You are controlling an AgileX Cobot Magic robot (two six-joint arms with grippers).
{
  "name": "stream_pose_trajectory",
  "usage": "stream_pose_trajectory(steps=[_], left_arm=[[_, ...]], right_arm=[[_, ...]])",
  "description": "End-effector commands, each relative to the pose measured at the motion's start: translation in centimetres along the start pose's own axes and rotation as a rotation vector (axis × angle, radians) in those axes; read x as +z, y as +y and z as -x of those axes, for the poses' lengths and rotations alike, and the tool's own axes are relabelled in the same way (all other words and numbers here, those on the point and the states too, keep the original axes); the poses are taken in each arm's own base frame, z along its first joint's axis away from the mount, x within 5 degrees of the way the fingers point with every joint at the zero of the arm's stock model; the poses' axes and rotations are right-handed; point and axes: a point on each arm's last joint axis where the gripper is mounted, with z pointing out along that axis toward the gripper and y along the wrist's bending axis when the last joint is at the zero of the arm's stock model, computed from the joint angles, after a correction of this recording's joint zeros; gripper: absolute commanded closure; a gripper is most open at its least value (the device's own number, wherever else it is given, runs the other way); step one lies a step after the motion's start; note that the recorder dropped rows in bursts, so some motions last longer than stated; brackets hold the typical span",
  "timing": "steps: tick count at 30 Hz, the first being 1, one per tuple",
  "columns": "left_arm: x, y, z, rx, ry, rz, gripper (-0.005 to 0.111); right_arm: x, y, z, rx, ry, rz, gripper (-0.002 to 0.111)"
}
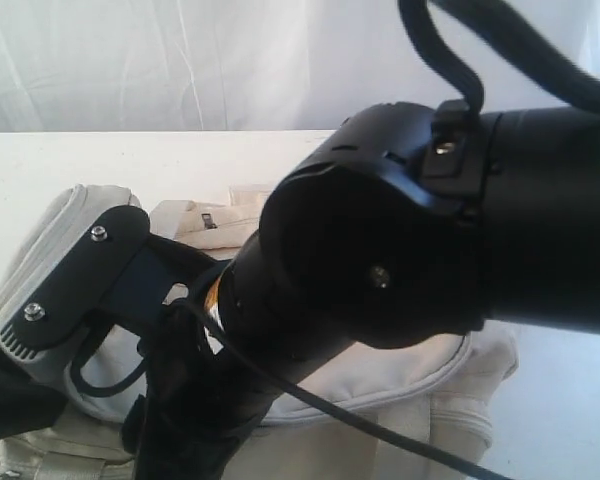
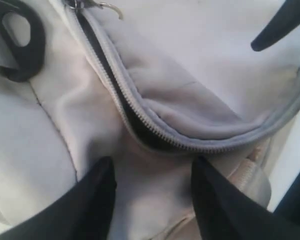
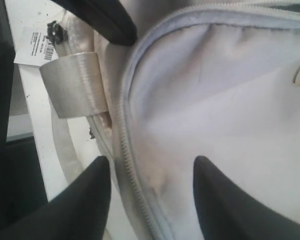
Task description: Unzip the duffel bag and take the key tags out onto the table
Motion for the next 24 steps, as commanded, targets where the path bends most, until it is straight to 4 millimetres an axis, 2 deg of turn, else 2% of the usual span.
stream_pose_trajectory(steps=[1,4,7,12,14,17,21,24], left_arm=[[0.2,-0.1,-0.2,-0.017,-0.006,-0.008,0.055],[0.5,-0.1,-0.7,-0.024,0.009,-0.014,0.055],[0.7,-0.2,-1.0,-0.028,0.018,-0.016,0.055],[0.7,-0.2,-1.0,-0.028,0.018,-0.016,0.055],[0.7,-0.2,-1.0,-0.028,0.018,-0.016,0.055],[0.7,-0.2,-1.0,-0.032,0.018,-0.016,0.055],[0.7,-0.2,-1.0,-0.032,0.019,-0.017,0.055],[0.7,-0.2,-1.0,-0.032,0.019,-0.017,0.055]], right_arm=[[0.1,-0.5,0.4,-0.031,-0.028,-0.031,0.079],[-0.3,-0.6,0.9,-0.041,-0.045,-0.042,0.098],[-0.7,-0.8,1.4,-0.06,-0.062,-0.062,0.108],[-1.4,-1.2,2.1,-0.091,-0.083,-0.099,0.108],[-1.6,-2.0,2.3,-0.106,-0.091,-0.152,0.108],[-2.4,-4.2,2.7,-0.067,-0.132,-0.234,0.108],[-3.3,-8.8,3.1,0.021,-0.18,-0.327,0.108],[-3.1,-11.9,3.6,0.046,-0.174,-0.375,0.108]])
